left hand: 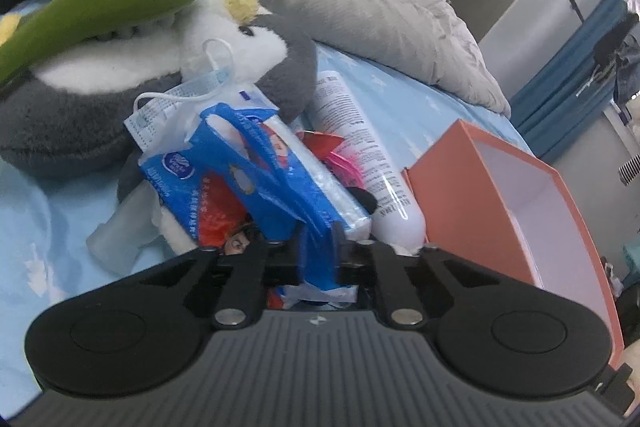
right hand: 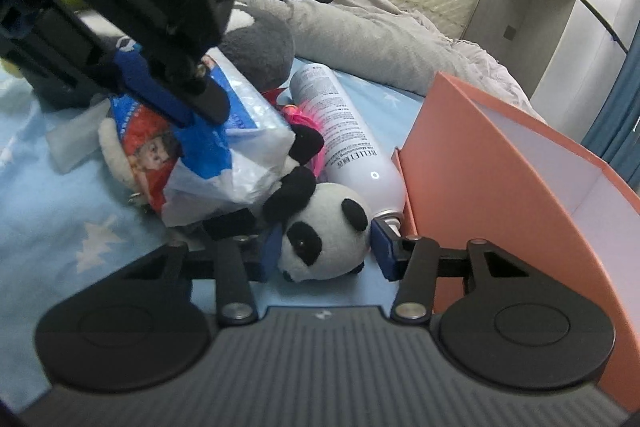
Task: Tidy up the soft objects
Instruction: 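Lower the right gripper onto the panda plush while the left gripper grasps the blue wipes packet, then close the right gripper on the panda plush and lift it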
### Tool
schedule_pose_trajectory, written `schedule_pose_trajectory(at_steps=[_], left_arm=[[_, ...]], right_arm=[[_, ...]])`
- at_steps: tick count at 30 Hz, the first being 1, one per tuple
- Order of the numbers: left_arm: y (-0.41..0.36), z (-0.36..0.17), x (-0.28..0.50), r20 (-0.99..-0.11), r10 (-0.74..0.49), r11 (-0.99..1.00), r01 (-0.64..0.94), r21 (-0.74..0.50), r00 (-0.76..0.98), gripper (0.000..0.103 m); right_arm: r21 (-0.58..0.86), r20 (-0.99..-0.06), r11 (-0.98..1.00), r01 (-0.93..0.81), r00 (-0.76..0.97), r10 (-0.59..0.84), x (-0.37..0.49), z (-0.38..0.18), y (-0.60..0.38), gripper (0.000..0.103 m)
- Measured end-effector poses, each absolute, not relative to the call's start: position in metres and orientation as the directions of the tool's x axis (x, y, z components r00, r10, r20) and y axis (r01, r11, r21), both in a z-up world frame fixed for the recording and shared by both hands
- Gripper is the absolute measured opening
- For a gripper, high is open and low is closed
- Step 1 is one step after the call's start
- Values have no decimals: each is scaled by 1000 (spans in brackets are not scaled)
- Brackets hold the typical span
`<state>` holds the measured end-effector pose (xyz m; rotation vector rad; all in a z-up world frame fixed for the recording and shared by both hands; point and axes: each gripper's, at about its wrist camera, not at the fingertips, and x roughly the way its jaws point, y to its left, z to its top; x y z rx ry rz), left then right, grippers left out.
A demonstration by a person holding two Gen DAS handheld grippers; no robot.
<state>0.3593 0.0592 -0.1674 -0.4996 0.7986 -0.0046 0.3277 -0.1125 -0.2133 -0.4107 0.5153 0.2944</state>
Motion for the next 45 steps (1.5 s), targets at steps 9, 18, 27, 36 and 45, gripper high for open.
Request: schedule_pose_trajectory(at_steps=[9, 18, 27, 36, 45], left_arm=[[64, -142, 328, -693, -163, 919, -147, -365, 702, 4], [72, -124, 280, -720, -136, 946, -126, -298, 680, 3], [70, -124, 230, -744, -164, 951, -98, -295, 648, 3], [73, -126, 186, -765, -215, 943, -73, -324, 607, 3], [75, -138, 162, -774, -192, 948, -91, -306, 603, 3]], right_arm=[[-271, -526, 884, -382, 827, 196, 296, -203, -120, 50], [-243, -519, 895, -375, 829, 207, 270, -187, -125, 49], [-193, -560, 911, -365, 803, 204, 235, -176, -139, 49], [-98, -609, 932, -350, 761, 222, 205, -160, -156, 49], [-23, -665, 936, -352, 705, 249, 192, -167, -165, 54]])
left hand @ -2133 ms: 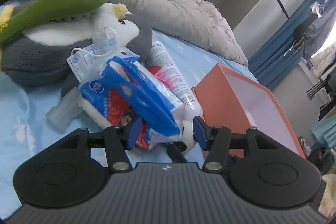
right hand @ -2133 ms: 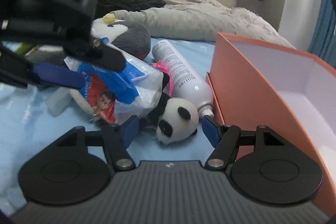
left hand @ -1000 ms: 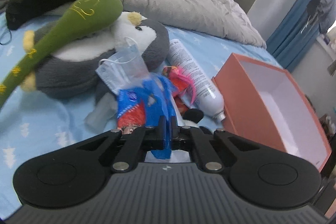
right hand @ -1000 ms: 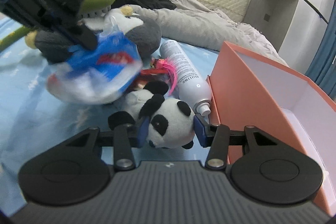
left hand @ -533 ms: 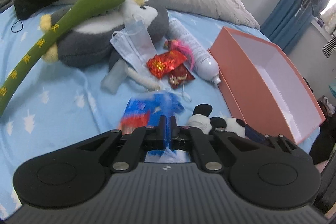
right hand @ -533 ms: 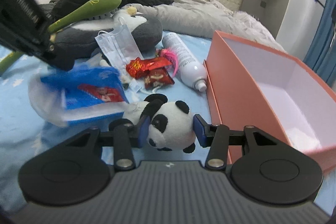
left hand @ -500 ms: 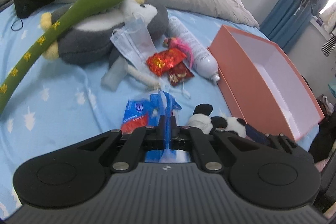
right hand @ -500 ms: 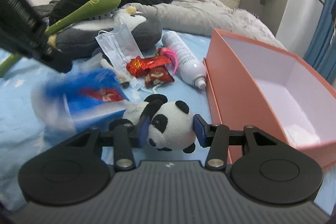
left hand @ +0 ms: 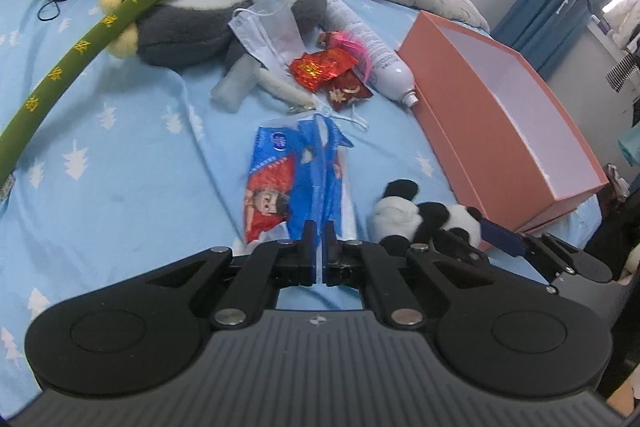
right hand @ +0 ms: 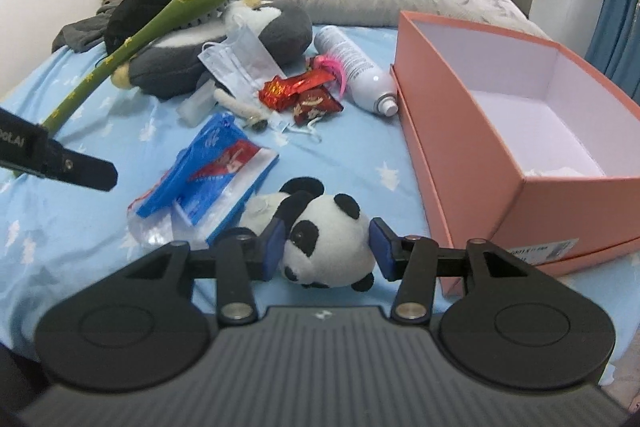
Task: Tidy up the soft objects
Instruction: 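Close the right gripper on the panda plush and lift it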
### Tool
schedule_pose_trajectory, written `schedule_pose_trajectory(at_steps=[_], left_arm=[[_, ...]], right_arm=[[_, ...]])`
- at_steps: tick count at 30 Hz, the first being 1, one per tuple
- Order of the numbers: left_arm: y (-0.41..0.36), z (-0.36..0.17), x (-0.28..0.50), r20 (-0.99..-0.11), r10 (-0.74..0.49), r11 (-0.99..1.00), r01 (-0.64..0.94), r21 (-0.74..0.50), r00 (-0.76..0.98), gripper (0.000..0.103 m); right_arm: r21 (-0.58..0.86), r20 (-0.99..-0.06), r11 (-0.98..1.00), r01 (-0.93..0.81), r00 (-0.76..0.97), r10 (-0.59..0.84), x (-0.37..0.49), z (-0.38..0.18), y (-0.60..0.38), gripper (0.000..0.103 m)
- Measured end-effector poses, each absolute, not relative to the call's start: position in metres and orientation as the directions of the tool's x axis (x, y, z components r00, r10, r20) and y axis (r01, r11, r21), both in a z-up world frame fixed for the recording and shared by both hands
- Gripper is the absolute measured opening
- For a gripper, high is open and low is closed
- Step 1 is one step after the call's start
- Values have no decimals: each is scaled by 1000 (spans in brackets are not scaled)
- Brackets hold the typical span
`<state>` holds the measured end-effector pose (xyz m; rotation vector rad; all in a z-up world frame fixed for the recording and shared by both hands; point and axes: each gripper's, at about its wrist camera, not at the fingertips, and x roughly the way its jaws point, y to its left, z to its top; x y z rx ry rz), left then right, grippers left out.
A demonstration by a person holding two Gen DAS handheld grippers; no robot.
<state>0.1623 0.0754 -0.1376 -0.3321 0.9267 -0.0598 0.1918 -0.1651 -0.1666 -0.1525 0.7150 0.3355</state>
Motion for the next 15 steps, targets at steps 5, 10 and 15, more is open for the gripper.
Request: schedule_pose_trajectory(at_steps=[5, 10, 15], left_arm=[[77, -139, 165, -771, -176, 951, -95, -293, 613, 4], [72, -143, 177, -762, -184, 955, -72, -288, 621, 34], [58, -150, 192, -764, -213, 956, -31, -292, 610, 36]], right_arm=[[-6, -688, 926, -378, 673, 271, 194, -170, -170, 62], [-54, -696, 911, -408, 670, 259, 195, -170, -171, 62], [-142, -687, 890, -433, 690, 226, 193, -167, -170, 65]])
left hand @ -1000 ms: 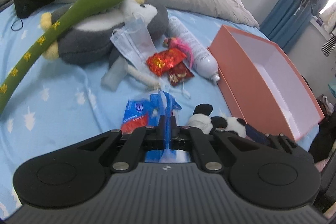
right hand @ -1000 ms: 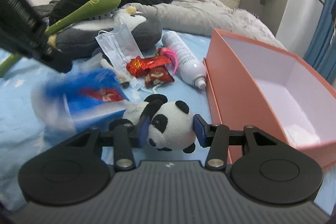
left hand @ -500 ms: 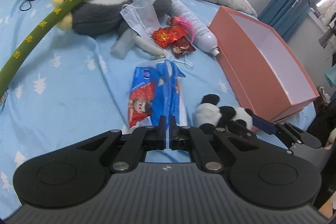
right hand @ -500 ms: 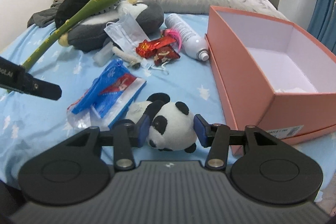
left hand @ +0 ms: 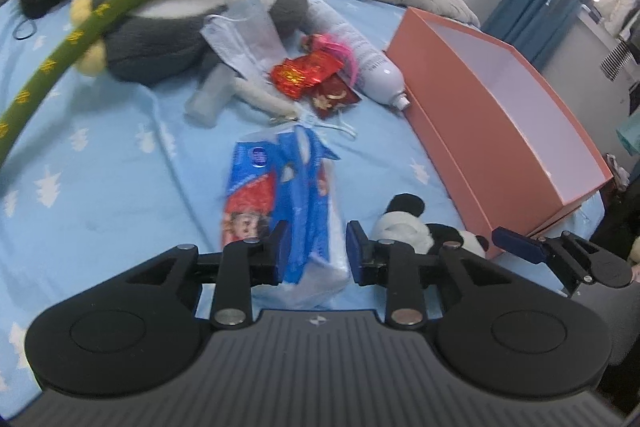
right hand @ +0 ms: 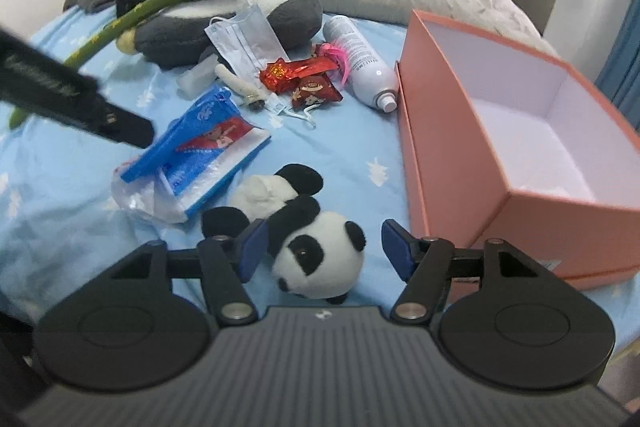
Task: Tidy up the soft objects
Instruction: 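Close the right gripper on the panda plush and lift it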
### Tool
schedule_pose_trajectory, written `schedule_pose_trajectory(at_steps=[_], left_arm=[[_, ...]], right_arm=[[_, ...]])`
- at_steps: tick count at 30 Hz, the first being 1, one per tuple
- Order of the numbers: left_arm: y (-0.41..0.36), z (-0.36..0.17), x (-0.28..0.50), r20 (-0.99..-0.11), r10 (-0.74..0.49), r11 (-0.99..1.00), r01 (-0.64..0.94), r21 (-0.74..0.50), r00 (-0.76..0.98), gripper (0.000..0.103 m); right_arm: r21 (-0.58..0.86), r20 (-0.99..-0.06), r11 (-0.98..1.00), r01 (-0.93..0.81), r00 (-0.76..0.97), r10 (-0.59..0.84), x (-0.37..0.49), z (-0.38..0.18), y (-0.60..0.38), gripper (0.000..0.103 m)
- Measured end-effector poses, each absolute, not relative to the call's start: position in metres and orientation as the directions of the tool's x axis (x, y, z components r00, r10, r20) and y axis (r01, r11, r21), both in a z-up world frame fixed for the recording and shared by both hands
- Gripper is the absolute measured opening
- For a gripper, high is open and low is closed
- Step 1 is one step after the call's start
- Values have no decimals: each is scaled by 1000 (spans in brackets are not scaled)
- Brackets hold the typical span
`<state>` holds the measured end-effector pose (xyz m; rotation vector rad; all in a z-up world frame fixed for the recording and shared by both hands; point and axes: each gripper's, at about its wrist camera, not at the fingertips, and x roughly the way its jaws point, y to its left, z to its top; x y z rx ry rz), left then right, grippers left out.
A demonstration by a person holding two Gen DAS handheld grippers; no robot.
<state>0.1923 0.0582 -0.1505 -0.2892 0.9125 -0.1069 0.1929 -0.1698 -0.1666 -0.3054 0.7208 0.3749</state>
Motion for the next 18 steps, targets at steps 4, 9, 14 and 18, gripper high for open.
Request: schedule_pose_trajectory(at_steps=[4, 9, 14, 18], left_arm=[[45, -156, 204, -772, -177, 973, -8, -229, 610, 41], [35, -165, 218, -787, -141, 987, 20, -162, 601, 41], [28, -176, 229, -804, -85, 996, 23, -89, 589, 41], [27, -183, 233, -815, -83, 996, 19, -89, 574, 39]], right_arm=[[-209, -696, 829, -519, 674, 247, 190, -167, -164, 65], [-270, -721, 781, -563, 656, 223, 198, -171, -160, 65], [-226, -748, 788, -573, 620, 236, 209, -180, -164, 65], [-195, -764, 805, -560, 602, 234, 215, -187, -167, 64]])
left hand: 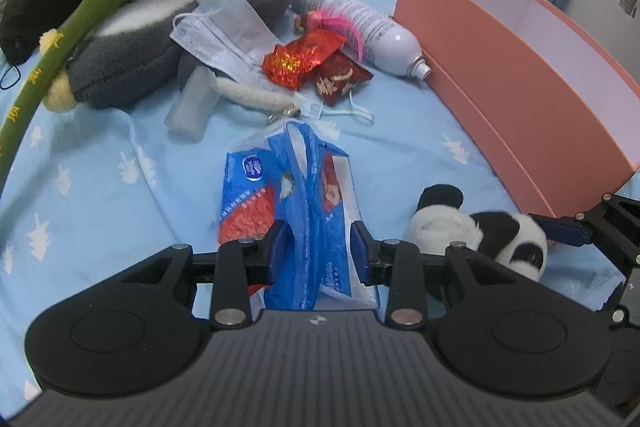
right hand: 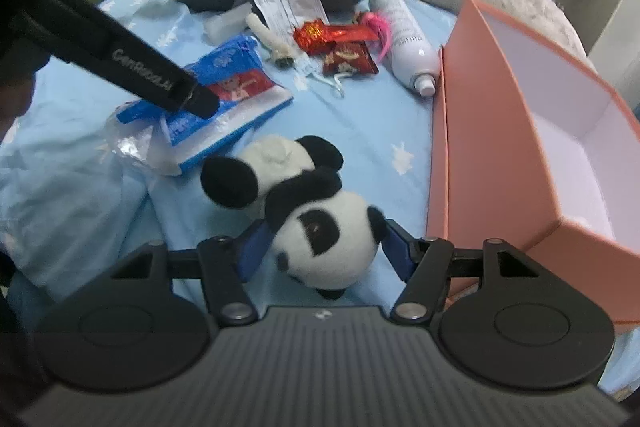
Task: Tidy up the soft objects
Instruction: 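Close the right gripper on the panda plush and lift it, then carry the panda plush over the pink box while the left gripper carries the blue wipes packet there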
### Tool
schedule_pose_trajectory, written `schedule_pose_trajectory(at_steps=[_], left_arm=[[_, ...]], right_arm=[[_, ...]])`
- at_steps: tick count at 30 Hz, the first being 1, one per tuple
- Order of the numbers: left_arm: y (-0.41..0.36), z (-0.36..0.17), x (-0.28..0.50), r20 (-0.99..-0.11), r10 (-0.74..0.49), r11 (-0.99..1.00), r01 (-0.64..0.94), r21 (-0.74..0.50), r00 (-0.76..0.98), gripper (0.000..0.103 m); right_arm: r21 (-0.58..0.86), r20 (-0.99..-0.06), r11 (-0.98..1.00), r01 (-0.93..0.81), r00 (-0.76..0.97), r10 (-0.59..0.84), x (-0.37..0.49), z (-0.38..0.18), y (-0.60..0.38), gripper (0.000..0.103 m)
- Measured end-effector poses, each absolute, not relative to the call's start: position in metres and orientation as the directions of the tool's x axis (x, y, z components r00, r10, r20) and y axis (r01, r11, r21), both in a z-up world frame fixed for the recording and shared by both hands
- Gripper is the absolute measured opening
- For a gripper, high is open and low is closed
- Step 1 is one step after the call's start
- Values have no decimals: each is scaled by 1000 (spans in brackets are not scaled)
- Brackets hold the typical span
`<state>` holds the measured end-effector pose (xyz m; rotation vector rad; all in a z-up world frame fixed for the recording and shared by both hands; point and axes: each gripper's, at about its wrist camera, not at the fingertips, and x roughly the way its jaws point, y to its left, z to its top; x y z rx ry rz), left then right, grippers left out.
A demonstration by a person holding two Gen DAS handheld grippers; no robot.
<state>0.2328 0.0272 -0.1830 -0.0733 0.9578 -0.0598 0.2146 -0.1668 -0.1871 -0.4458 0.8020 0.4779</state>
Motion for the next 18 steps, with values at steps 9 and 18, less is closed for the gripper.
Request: schedule_pose_trajectory(at_steps=[9, 18], left_arm=[[32, -182, 232, -812, -18, 997, -49, -57, 584, 8], [38, -158, 215, -783, -36, 989, -88, -115, 622, 5]], right_arm=[[-138, -754, 855, -500, 613, 237, 211, -185, -176, 54], [-125, -725, 887, -444, 651, 223, 201, -171, -182, 53]])
